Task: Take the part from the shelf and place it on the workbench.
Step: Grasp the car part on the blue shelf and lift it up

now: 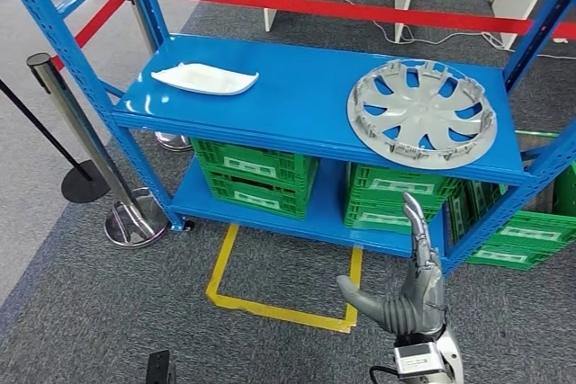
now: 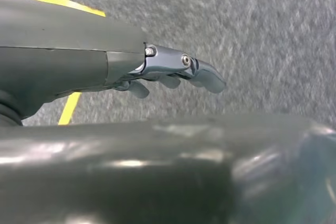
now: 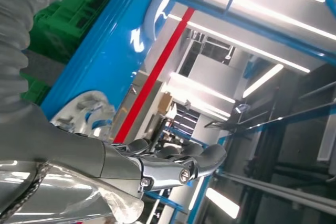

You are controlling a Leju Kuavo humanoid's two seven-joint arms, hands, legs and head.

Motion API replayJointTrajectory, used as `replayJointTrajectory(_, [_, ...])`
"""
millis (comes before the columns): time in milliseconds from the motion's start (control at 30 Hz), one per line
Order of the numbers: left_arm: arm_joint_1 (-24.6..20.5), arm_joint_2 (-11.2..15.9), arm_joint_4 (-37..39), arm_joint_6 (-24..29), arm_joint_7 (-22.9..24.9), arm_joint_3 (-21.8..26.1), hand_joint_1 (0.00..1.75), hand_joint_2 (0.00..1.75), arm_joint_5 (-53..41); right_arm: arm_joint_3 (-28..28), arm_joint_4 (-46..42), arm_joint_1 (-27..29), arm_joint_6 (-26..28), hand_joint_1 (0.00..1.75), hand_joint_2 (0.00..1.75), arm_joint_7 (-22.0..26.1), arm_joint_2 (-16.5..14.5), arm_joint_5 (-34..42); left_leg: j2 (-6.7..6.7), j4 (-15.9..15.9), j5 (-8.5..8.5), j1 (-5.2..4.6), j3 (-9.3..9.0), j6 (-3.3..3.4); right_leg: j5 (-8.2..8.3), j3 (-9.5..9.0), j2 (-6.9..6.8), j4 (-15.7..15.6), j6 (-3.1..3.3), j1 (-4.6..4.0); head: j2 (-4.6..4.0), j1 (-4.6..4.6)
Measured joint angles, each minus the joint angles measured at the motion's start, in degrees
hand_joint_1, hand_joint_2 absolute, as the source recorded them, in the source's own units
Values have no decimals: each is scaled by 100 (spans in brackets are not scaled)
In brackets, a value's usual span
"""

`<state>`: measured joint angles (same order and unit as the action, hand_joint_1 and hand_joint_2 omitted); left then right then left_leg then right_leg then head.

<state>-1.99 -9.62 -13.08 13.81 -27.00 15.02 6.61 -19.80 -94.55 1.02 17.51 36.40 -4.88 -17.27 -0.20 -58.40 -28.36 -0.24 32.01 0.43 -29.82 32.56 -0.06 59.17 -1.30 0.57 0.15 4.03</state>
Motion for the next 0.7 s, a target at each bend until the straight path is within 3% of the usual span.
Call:
replayJointTrajectory(133, [-10,7,14,-28,-1,-4,0,0,-72,-70,-96,5,46,0,175,3,11,-11,5,-144,-97,9,48,-103,-4,-70,7,-44,132,17,0,18])
replayJointTrajectory(167, [-15,9,16,-28,-1,-5,0,0,-82,-80,-113,6,45,0,175,2,12,-11,6,-371,-215,18,151,-136,-10,-94,1,-52,155,31,0,25])
replayJointTrajectory(233, [-16,12,24,-41,4,-6,0,0,-103,-85,-131,17,6,0,175,-13,19,-1,7,-1130,-519,39,534,-189,-48,-133,-7,-52,188,32,0,38])
replayJointTrajectory(267, [-11,13,30,-58,12,-6,0,0,-113,-86,-131,30,-36,0,175,-21,27,8,7,-1465,-605,46,727,-200,-70,-156,-6,-52,195,32,0,37])
replayJointTrajectory(300, [-6,14,36,-79,21,-7,0,0,-124,-85,-131,47,-86,0,175,-26,38,17,7,-1641,-584,50,852,-200,-97,-185,-1,-52,196,31,0,38])
replayJointTrajectory(333, [-2,14,40,-99,31,-8,0,0,-135,-84,-131,65,-133,0,175,-25,51,27,7,-1573,-435,52,865,-187,-129,-226,6,-52,192,31,0,39])
replayJointTrajectory(400, [0,14,44,-114,36,-10,0,0,-161,-81,-135,91,-191,0,175,-21,70,40,6,-910,53,43,635,-130,-207,-312,16,-57,169,32,0,37])
replayJointTrajectory(433, [-3,15,47,-116,37,-11,0,0,-171,-80,-139,97,-204,0,175,-20,76,46,6,-563,212,26,487,-90,-250,-346,18,-61,142,25,0,33])
replayJointTrajectory(500, [-17,15,52,-118,40,-13,0,0,-178,-79,-152,102,-218,0,175,-19,84,54,10,-179,241,-7,309,-20,-294,-390,12,-71,83,16,0,33])
replayJointTrajectory(600, [-17,8,55,-120,44,-16,0,0,-179,-79,-174,110,-222,0,175,-16,102,56,0,-37,155,5,188,66,-293,-471,-5,-23,-22,9,0,30])
replayJointTrajectory(667, [-15,3,56,-120,44,-19,0,0,-180,-81,-184,100,-220,0,175,-17,118,57,-6,20,136,30,81,121,-447,-278,-4,324,-63,8,1,-7])
replayJointTrajectory(700, [-18,3,56,-120,44,-22,0,0,-179,-82,-184,101,-220,0,175,-18,129,58,-5,32,115,31,53,141,-582,-77,0,646,-80,9,1,-24])
